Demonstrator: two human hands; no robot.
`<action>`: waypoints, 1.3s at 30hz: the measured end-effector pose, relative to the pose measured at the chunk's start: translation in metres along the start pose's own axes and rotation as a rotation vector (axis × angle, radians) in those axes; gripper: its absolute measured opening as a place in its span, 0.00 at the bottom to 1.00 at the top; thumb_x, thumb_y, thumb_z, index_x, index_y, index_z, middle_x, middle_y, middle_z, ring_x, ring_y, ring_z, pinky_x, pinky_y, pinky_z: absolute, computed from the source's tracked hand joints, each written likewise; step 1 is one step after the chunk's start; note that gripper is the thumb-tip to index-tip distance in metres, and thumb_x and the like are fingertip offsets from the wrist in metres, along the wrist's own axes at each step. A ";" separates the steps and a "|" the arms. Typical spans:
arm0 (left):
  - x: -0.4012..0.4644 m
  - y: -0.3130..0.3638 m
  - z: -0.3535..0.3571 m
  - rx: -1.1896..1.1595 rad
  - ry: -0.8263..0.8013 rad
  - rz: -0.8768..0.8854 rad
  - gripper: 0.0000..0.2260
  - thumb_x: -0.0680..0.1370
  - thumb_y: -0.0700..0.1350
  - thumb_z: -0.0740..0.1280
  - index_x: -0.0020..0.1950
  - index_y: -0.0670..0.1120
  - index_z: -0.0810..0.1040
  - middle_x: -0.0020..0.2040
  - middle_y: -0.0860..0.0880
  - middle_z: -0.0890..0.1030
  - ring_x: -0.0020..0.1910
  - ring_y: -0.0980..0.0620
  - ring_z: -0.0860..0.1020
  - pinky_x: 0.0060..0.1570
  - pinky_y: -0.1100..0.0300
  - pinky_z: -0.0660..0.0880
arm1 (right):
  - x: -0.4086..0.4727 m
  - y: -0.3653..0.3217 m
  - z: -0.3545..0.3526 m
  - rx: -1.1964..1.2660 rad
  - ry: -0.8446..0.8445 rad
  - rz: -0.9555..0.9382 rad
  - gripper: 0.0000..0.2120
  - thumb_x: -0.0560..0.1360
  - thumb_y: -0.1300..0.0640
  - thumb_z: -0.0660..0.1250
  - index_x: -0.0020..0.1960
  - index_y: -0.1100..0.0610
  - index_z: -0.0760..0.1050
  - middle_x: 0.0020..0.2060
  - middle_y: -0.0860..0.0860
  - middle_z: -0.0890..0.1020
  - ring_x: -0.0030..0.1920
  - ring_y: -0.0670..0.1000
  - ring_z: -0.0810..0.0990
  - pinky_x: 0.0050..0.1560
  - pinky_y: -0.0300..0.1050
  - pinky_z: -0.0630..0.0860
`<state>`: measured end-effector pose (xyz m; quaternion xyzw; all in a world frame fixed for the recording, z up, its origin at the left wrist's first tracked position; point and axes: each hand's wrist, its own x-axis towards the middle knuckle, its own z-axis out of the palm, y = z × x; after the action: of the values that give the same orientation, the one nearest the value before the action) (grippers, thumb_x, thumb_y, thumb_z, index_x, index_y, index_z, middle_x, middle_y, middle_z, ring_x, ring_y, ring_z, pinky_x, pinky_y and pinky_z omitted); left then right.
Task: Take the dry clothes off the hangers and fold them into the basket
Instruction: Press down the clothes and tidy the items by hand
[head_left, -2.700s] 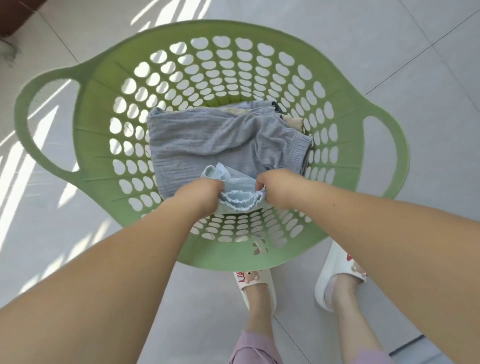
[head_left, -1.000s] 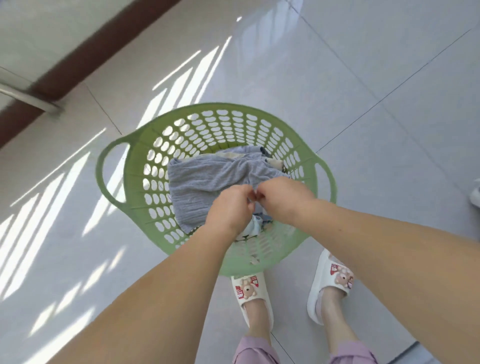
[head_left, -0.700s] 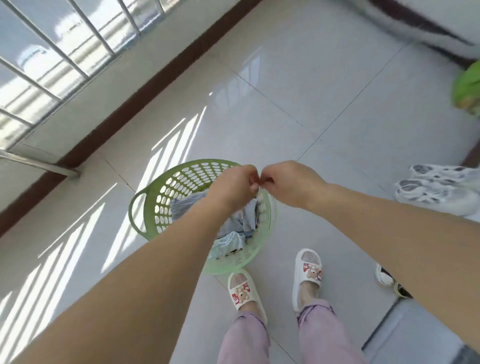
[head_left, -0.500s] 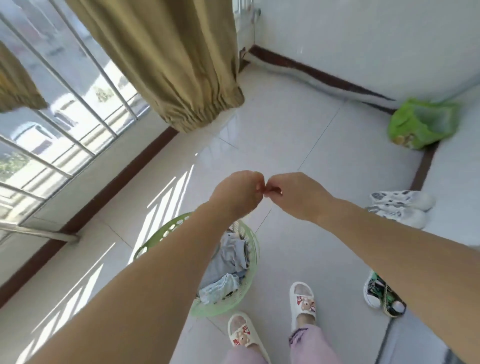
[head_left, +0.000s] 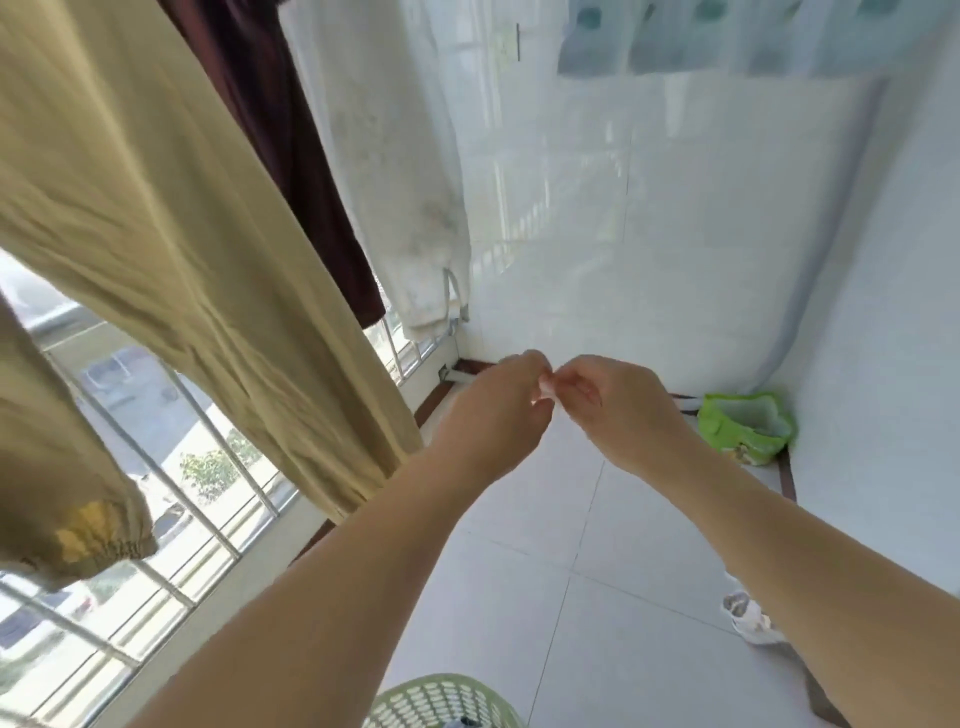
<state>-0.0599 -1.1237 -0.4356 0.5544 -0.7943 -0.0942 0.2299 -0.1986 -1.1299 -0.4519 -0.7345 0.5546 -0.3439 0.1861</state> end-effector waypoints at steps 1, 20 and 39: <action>0.008 0.006 -0.012 0.007 0.019 0.018 0.09 0.77 0.42 0.61 0.58 0.47 0.73 0.50 0.51 0.78 0.49 0.51 0.77 0.52 0.51 0.75 | 0.007 -0.009 -0.011 0.016 0.022 -0.012 0.08 0.78 0.54 0.61 0.52 0.52 0.79 0.44 0.46 0.82 0.46 0.48 0.79 0.45 0.40 0.72; 0.192 0.138 -0.218 -0.053 0.800 0.373 0.08 0.73 0.36 0.64 0.45 0.49 0.75 0.44 0.54 0.79 0.44 0.59 0.77 0.46 0.63 0.74 | 0.171 -0.128 -0.234 -0.098 0.547 -0.551 0.12 0.79 0.56 0.59 0.60 0.48 0.74 0.52 0.42 0.77 0.51 0.44 0.75 0.53 0.42 0.73; 0.330 0.249 -0.333 -0.090 0.906 0.250 0.20 0.78 0.46 0.62 0.70 0.48 0.64 0.68 0.48 0.67 0.61 0.50 0.72 0.50 0.63 0.63 | 0.298 -0.212 -0.422 -1.110 0.904 -0.545 0.20 0.77 0.58 0.56 0.69 0.51 0.64 0.68 0.50 0.67 0.74 0.53 0.55 0.71 0.60 0.49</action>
<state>-0.2044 -1.3026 0.0426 0.4292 -0.6699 0.1514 0.5866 -0.3093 -1.2988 0.0688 -0.6190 0.4676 -0.3155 -0.5465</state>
